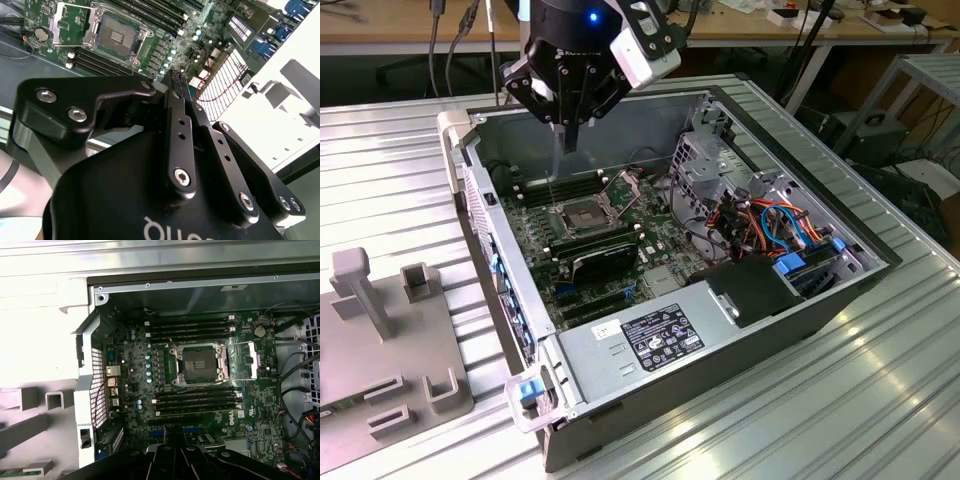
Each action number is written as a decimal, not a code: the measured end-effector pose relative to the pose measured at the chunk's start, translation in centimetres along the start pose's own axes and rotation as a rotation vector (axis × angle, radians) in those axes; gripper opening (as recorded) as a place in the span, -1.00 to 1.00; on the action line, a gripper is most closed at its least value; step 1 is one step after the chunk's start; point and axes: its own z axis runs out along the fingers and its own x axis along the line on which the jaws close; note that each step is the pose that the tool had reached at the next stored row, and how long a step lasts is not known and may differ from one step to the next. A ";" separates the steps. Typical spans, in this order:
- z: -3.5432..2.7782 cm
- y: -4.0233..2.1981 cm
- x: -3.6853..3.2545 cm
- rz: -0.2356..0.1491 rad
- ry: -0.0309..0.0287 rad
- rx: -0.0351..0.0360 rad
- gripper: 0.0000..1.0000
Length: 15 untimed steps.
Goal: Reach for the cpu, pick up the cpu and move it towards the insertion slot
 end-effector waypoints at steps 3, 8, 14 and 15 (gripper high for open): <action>-0.01 -0.02 0.21 0.000 0.0000 0.0000 -0.79; -0.01 -0.04 0.48 0.000 0.0000 0.0000 -0.79; -0.03 -0.06 0.83 0.000 0.0001 0.0001 -0.79; -0.02 -0.07 0.90 0.000 0.0000 0.0000 -0.79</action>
